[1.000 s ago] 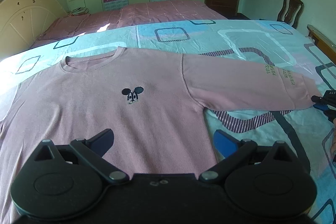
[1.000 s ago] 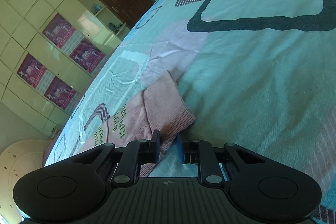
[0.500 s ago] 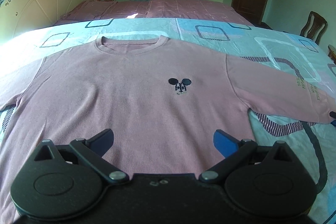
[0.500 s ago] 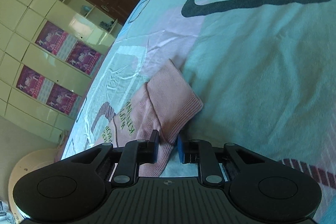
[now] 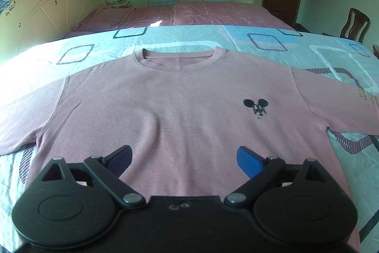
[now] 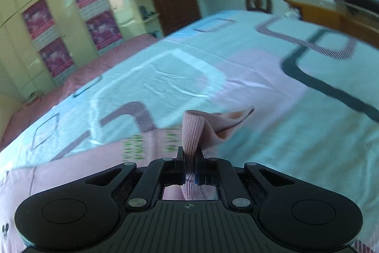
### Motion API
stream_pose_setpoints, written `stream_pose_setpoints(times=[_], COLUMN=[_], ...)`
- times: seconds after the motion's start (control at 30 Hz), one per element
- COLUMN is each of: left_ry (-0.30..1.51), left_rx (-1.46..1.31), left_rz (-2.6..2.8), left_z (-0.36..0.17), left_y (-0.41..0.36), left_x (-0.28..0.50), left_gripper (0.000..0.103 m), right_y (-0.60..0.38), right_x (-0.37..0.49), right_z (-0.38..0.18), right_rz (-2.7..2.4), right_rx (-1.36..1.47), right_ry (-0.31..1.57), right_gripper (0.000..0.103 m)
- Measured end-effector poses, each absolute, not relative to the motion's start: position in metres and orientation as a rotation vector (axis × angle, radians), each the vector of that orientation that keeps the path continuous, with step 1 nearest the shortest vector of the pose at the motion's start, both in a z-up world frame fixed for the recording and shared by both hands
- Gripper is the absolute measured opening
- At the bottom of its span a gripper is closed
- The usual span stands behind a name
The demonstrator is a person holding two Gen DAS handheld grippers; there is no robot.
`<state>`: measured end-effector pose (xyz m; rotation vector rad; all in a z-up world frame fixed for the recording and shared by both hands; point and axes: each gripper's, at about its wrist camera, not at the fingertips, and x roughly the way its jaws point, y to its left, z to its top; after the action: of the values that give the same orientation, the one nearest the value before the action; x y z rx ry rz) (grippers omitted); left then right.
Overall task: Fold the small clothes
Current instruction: 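Fold the held sleeve across the sweatshirt body and open the right tool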
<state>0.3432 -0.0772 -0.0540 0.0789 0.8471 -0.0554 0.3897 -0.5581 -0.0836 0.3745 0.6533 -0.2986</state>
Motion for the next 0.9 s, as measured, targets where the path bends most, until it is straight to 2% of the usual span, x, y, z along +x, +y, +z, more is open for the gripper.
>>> stream_pose_setpoints(times=[0.23,0.33,0.53,0.67,0.7,0.73,0.9], left_ry=[0.825,0.829,0.859,0.863,0.856,0.851,0.838], left_rx=[0.003,-0.031,-0.053,-0.079,-0.090,-0.100,-0.187], left_rz=[0.037,0.067,0.100,0.071,0.052,0.028,-0.154], left_z=[-0.057,-0.058,-0.064,-0.066,-0.065,-0.064,-0.067], left_y=[-0.005,0.031,0.081,0.093,0.093,0.090,0.057], left_x=[0.348,0.337,0.315,0.314,0.317,0.322,0.365], left_gripper=[0.099,0.099,0.098,0.097,0.097,0.095,0.080], right_y=[-0.358,-0.270,-0.140,-0.109,-0.111,-0.117,-0.167], right_x=[0.419,0.416,0.409,0.393,0.393,0.388,0.365], right_z=[-0.054,-0.062,-0.118,-0.145,-0.143,-0.140,-0.123], right_rz=[0.086,0.221,0.392,0.341,0.344,0.358,0.304], right_rx=[0.150,0.034,-0.179,-0.349,-0.355,-0.329,-0.193], right_ry=[0.651,0.660,0.717,0.668,0.662,0.661,0.701], right_gripper=[0.005,0.005,0.006,0.011,0.016,0.020,0.020])
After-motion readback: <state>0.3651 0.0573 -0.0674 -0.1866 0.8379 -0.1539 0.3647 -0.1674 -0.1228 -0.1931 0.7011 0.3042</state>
